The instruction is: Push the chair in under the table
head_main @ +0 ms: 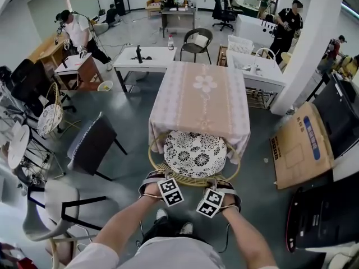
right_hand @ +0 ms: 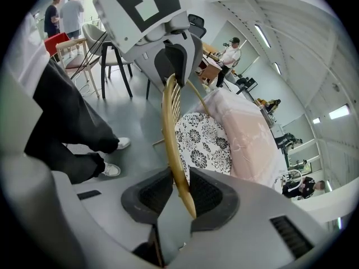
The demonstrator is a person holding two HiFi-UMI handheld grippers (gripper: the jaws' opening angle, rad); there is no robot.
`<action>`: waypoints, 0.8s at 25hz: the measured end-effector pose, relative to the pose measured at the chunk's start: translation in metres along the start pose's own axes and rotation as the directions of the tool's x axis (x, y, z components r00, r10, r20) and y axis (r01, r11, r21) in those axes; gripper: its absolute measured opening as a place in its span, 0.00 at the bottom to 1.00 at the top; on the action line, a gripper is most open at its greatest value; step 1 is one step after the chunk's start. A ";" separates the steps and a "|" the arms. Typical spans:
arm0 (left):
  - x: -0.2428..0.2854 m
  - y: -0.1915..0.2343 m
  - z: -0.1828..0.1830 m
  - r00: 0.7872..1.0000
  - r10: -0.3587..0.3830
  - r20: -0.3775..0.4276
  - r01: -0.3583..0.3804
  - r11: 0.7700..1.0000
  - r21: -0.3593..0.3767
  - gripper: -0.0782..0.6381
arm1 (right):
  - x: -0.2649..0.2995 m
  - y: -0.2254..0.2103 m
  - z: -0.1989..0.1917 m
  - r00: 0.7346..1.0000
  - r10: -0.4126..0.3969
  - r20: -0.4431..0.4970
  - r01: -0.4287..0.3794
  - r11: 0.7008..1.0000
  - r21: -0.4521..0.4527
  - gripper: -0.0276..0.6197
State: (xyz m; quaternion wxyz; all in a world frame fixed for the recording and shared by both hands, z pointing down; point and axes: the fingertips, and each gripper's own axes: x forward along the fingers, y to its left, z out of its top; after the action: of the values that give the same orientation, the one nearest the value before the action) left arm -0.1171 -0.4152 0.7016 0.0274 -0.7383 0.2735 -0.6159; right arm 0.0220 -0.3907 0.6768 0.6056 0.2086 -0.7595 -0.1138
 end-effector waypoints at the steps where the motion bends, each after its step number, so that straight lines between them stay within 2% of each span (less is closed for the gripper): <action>1: 0.001 0.003 0.001 1.000 0.001 0.002 -0.001 1.000 0.001 0.31 | 0.002 -0.003 0.000 1.000 -0.001 -0.002 0.001 1.000 0.001 0.17; 16: 0.018 0.031 0.007 1.000 -0.009 0.019 0.009 0.999 0.032 0.31 | 0.019 -0.029 0.007 1.000 0.009 0.002 -0.009 1.000 0.005 0.17; 20: 0.016 0.031 0.008 1.000 -0.015 0.013 0.014 0.999 0.034 0.31 | 0.019 -0.031 0.007 0.999 0.036 0.033 -0.037 0.998 0.041 0.18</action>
State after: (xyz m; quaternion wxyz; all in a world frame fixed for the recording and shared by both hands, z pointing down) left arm -0.1202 -0.4508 0.7020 0.0372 -0.7437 0.2574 -0.6158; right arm 0.0172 -0.4270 0.6783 0.5907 0.2055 -0.7750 -0.0902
